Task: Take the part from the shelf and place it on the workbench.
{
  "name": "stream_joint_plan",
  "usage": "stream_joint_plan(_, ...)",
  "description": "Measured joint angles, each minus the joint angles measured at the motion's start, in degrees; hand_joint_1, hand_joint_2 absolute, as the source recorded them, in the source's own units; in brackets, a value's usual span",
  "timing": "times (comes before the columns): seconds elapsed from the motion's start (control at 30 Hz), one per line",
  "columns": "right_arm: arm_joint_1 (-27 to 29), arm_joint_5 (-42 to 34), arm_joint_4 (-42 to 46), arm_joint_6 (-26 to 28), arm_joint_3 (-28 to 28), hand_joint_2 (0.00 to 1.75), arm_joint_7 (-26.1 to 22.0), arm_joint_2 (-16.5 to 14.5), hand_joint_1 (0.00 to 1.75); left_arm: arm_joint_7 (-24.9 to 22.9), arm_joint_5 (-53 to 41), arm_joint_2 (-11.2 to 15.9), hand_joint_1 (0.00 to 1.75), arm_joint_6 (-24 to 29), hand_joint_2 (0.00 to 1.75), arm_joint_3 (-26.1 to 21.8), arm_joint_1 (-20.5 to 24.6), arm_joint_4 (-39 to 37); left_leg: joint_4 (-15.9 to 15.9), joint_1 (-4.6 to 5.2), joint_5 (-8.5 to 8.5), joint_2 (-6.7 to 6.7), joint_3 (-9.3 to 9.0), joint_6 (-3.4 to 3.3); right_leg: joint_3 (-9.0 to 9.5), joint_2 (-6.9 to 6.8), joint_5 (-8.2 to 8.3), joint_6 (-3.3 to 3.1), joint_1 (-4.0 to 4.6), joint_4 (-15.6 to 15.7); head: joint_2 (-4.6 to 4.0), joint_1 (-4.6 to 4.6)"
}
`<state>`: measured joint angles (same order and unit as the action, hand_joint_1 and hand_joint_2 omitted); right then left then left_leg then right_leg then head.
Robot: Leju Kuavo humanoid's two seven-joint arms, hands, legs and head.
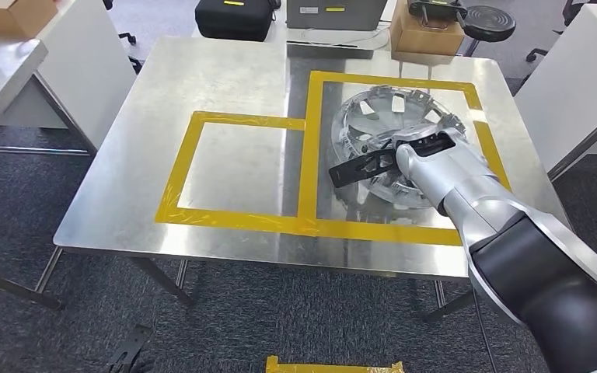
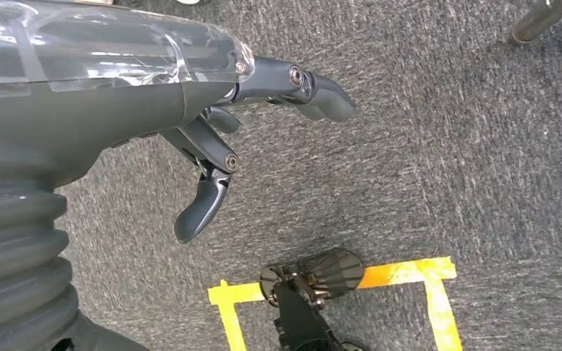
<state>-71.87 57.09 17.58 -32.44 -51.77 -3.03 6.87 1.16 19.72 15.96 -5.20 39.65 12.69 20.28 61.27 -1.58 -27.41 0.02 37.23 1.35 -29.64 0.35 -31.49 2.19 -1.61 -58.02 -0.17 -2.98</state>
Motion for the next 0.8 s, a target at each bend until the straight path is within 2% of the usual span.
stream_joint_plan(0.17, -0.08, -0.01, 0.15, 0.00, -0.38, 1.75, -0.05, -0.30, 0.00, 0.09, 0.06, 0.02, 0.00, 0.02, 1.75, -0.18, 0.00, 0.00, 0.00, 0.00, 0.00, 0.00, -0.07, 0.00, 0.05, 0.00, 0.00, 0.00, 0.00, 0.00, 0.00, 0.02)
stream_joint_plan(0.3, -0.10, 0.00, 0.17, 0.00, -0.66, 1.75, -0.05, -0.41, 0.00, 0.09, 0.08, 0.02, 0.00, 0.01, 0.00, -0.20, 0.00, 0.00, 0.00, 0.00, 0.00, -0.01, -0.09, 0.00, 0.06, 0.02, 0.01, 0.02, 0.00, 0.00, 0.00, 0.02)
stream_joint_plan(0.63, -0.19, -0.68, 0.19, -0.10, -0.85, 1.75, 0.37, -0.46, 0.00, -0.56, 0.09, 0.02, 0.00, -0.15, 0.00, -0.29, -0.03, 0.00, 0.00, 0.00, 0.00, -0.07, -0.10, 0.00, 0.07, 0.02, 0.03, 0.04, 0.00, 0.00, 0.00, 0.03)
stream_joint_plan(0.7, -0.44, -2.47, 0.15, -0.25, -0.55, 1.75, 1.59, -0.39, 0.00, -0.72, 0.19, 0.04, 0.00, -0.29, 0.00, -0.44, -0.08, 0.00, 0.00, 0.00, 0.00, -0.10, -0.11, 0.00, 0.06, 0.02, 0.03, 0.04, 0.00, 0.00, 0.00, 0.04)
stream_joint_plan(0.8, -1.54, -8.38, 0.04, 0.24, 1.30, 1.75, 6.16, 0.42, 0.00, -0.67, 0.74, 0.17, 0.00, -0.53, 0.00, -0.83, -0.31, -0.01, 0.00, -0.01, 0.01, -0.30, -0.12, 0.00, 0.07, -0.01, 0.03, 0.04, -0.01, 0.01, 0.00, 0.05)
